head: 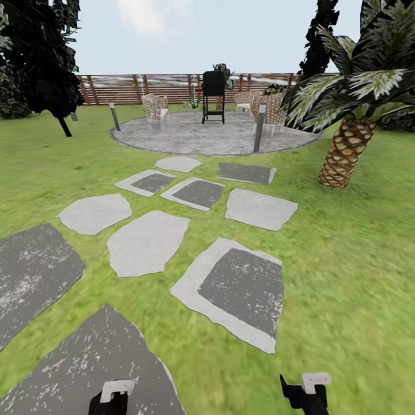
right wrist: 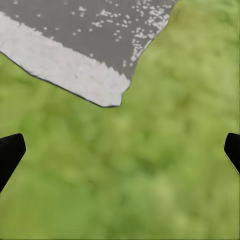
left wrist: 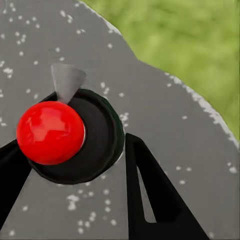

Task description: Pick up the pesticide atomizer in the garden and spray insectifuge to fully cover both potted plants in the garden.

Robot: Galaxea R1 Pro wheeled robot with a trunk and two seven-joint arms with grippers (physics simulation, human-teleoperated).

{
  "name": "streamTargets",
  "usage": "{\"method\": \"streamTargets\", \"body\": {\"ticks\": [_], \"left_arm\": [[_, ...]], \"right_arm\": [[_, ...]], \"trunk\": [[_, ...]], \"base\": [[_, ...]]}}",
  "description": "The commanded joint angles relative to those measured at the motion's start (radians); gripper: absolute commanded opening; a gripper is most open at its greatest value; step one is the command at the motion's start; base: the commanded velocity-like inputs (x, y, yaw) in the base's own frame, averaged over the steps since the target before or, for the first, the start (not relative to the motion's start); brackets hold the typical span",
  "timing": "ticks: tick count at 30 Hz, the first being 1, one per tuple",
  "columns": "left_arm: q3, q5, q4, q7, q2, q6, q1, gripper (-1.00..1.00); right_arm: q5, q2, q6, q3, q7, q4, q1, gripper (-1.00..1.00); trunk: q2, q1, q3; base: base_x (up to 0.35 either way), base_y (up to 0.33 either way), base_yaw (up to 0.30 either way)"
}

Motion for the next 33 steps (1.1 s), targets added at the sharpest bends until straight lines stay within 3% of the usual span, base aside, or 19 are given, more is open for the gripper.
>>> {"method": "streamTargets", "body": {"ticks": [1,16,33], "left_arm": [[-0.001,0.007,0.002,0.000,0.000,-0.004,-0.001,-1.00],[-0.001,0.009,0.006,0.000,0.000,-0.006,0.000,-1.00],[-0.001,0.008,0.006,0.000,0.001,-0.006,0.000,-1.00]], "right_arm": [[0.000,0.000,-0.003,0.000,0.001,0.001,-0.001,1.00],[0.002,0.001,-0.003,0.000,0.001,0.001,-0.001,1.00],[0.003,0.001,-0.003,0.000,0.004,0.001,-0.001,1.00]], "trunk": [[0.000,0.000,0.000],[0.000,0.000,0.019],[0.000,0.000,0.035]], "base": [[0.331,0.000,0.000],[0.335,0.010,0.000],[0.336,0.131,0.000]]}}
